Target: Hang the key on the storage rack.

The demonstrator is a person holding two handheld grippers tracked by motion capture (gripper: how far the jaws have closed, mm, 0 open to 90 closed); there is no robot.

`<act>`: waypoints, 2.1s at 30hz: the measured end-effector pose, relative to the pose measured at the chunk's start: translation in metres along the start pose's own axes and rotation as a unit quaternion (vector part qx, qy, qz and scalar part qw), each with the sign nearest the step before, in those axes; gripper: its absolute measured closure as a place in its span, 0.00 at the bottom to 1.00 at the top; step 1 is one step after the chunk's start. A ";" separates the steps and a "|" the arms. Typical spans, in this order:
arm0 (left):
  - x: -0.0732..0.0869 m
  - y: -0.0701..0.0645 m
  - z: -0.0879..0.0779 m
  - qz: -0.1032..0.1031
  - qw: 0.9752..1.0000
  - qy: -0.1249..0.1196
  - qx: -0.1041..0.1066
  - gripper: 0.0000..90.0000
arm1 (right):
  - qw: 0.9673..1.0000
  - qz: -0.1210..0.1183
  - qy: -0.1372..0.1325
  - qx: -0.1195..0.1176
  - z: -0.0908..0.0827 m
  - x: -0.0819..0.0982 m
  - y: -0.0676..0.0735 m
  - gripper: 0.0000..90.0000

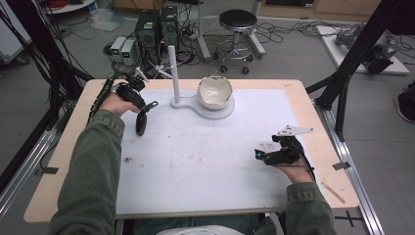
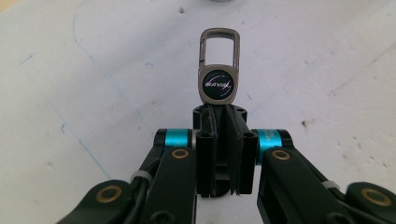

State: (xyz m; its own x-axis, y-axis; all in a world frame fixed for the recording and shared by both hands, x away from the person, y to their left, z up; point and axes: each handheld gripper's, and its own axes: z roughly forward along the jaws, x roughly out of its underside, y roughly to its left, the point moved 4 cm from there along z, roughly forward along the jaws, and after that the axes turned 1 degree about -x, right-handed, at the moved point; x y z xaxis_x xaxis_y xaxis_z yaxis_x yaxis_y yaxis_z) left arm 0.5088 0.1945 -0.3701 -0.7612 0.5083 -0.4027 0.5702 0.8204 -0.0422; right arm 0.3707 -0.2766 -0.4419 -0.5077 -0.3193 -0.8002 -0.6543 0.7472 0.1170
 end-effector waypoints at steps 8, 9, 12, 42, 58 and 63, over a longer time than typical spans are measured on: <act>-0.007 -0.009 -0.033 0.009 1.000 -0.014 -0.016 0.92 | 1.000 0.000 -0.003 -0.007 0.000 0.000 0.001 0.01; -0.008 -0.010 -0.036 0.011 1.000 -0.015 -0.014 0.92 | 1.000 0.000 -0.003 -0.006 0.001 -0.001 0.000 0.01; -0.012 -0.013 -0.046 0.010 1.000 -0.019 -0.014 0.92 | 1.000 0.000 -0.002 -0.009 0.002 -0.001 0.001 0.01; -0.067 -0.039 -0.111 0.064 0.990 -0.114 -0.043 0.92 | 1.000 0.010 0.000 -0.006 -0.006 0.006 -0.003 0.01; -0.095 -0.052 -0.101 0.086 0.990 -0.107 -0.043 0.91 | 1.000 0.025 -0.003 -0.008 -0.007 0.006 -0.004 0.01; -0.099 -0.052 -0.090 0.078 0.992 -0.092 -0.047 0.91 | 1.000 0.028 -0.004 -0.006 -0.007 0.006 -0.005 0.01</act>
State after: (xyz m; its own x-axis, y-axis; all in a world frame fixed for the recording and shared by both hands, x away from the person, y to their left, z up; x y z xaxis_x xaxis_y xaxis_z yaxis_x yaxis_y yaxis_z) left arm 0.5264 0.1258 -0.2456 -0.5913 0.5816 -0.5586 0.6383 0.7609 0.1166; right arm 0.3671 -0.2864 -0.4430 -0.5388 -0.2728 -0.7970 -0.6318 0.7567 0.1681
